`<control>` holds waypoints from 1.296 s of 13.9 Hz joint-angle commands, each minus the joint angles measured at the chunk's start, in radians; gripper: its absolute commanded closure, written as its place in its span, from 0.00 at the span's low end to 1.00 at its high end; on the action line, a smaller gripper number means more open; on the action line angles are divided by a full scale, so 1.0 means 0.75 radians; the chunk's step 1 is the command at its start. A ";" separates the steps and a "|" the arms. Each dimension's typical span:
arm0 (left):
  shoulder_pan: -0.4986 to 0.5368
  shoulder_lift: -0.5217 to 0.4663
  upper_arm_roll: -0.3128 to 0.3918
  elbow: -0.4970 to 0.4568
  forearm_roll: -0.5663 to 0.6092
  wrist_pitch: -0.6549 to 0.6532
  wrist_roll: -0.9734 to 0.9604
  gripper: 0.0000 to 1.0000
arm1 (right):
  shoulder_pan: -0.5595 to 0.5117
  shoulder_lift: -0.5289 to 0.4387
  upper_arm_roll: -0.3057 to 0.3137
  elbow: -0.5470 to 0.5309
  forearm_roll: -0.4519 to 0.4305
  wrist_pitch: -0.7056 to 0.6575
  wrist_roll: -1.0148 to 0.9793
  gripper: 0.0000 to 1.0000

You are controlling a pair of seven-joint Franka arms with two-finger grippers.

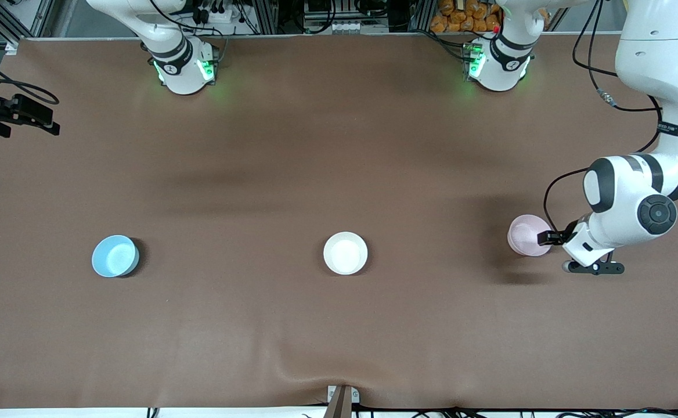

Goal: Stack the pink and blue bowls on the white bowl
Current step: 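Move the left gripper down to the pink bowl rim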

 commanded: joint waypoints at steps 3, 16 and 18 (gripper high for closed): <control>0.042 0.009 -0.016 -0.030 0.008 0.038 0.071 0.34 | 0.013 0.011 -0.006 0.009 -0.022 -0.007 -0.007 0.00; 0.046 0.009 -0.043 -0.038 -0.023 0.038 0.073 0.65 | 0.015 0.011 -0.006 0.028 -0.009 0.073 -0.009 0.00; 0.058 0.005 -0.043 -0.038 -0.020 0.038 0.076 0.74 | 0.022 0.027 -0.006 0.026 -0.009 0.132 -0.009 0.00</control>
